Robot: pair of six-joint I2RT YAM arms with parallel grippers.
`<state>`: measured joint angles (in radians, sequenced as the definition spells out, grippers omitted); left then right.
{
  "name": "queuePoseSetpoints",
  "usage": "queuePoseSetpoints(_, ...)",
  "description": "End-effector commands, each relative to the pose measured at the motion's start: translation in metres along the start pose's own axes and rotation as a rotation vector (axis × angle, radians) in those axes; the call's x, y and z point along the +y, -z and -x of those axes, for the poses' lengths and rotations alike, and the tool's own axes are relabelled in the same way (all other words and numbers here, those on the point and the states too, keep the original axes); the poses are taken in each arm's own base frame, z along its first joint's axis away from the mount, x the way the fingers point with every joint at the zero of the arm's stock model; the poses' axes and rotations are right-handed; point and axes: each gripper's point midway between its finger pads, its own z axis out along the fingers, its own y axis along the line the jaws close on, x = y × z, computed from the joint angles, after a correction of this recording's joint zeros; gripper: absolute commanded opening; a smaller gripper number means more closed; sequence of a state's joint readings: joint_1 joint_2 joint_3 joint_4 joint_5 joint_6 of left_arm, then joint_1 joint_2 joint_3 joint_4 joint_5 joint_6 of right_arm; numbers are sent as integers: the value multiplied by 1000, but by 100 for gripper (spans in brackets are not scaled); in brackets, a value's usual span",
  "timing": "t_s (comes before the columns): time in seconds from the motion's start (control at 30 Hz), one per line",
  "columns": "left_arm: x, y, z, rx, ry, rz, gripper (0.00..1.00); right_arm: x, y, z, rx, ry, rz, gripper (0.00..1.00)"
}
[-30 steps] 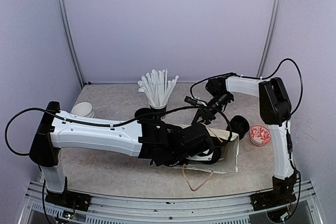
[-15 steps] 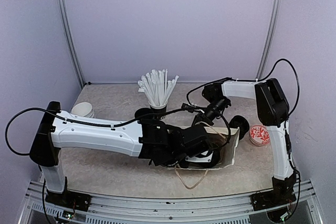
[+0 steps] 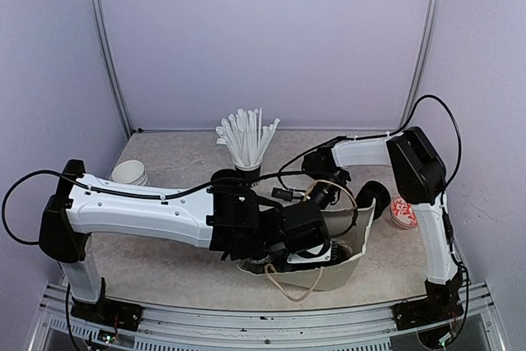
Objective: Pack the takeout coffee
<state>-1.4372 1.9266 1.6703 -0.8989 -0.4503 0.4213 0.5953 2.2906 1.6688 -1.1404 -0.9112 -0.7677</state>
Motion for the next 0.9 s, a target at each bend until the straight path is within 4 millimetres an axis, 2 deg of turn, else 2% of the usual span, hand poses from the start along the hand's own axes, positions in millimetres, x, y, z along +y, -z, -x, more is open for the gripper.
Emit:
queuePoseSetpoints(0.0, -23, 6, 1, -15, 89, -157, 62, 11, 13, 3, 13, 19, -24, 53)
queuePoseSetpoints(0.1, -26, 5, 4, -24, 106, -189, 62, 2, 35, 7, 10, 30, -88, 62)
queuePoseSetpoints(0.23, -25, 3, 6, -32, 135, -219, 62, -10, 76, 21, -35, 39, -169, 64)
queuePoseSetpoints(0.33, -31, 0, 8, -40, 152, -267, 62, -11, 105, 30, -78, 62, -220, 65)
queuePoseSetpoints(0.5, -25, -7, 11, -39, 173, -275, 62, -5, 139, 32, -123, 95, -286, 66)
queuePoseSetpoints(0.67, -30, -20, 9, -14, 178, -304, 61, 7, 158, 28, -137, 125, -307, 66)
queuePoseSetpoints(0.87, -39, -34, 5, 17, 191, -342, 60, 21, 161, 22, -144, 149, -304, 66)
